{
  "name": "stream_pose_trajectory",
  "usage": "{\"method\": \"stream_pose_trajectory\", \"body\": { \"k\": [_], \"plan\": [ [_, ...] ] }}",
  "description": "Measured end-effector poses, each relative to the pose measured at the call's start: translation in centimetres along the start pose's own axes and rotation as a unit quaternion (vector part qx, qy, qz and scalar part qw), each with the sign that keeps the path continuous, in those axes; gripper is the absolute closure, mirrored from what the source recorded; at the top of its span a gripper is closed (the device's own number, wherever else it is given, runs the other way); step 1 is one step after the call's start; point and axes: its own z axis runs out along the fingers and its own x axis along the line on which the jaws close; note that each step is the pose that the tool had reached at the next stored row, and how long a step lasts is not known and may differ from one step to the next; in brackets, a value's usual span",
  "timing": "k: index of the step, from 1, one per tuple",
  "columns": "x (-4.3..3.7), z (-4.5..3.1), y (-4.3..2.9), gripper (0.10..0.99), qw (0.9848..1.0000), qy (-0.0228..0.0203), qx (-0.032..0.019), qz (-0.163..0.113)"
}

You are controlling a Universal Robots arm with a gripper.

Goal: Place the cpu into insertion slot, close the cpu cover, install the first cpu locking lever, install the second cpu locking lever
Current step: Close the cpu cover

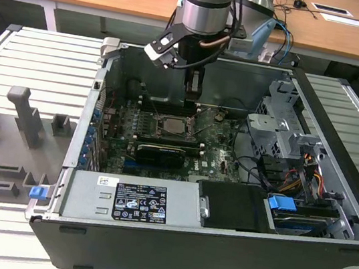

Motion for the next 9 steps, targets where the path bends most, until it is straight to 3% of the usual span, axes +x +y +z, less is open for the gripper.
{"method": "stream_pose_trajectory", "body": {
  "k": [2,4,9],
  "plan": [
    [0.01,-0.23,0.06,0.98,1.0,0.0,0.0,0.0],
    [0.04,-0.41,0.61,0.98,1.0,0.0001,0.0,0.0],
    [0.04,-0.41,0.89,0.98,1.0,0.0,0.0,0.0]
  ]
}}
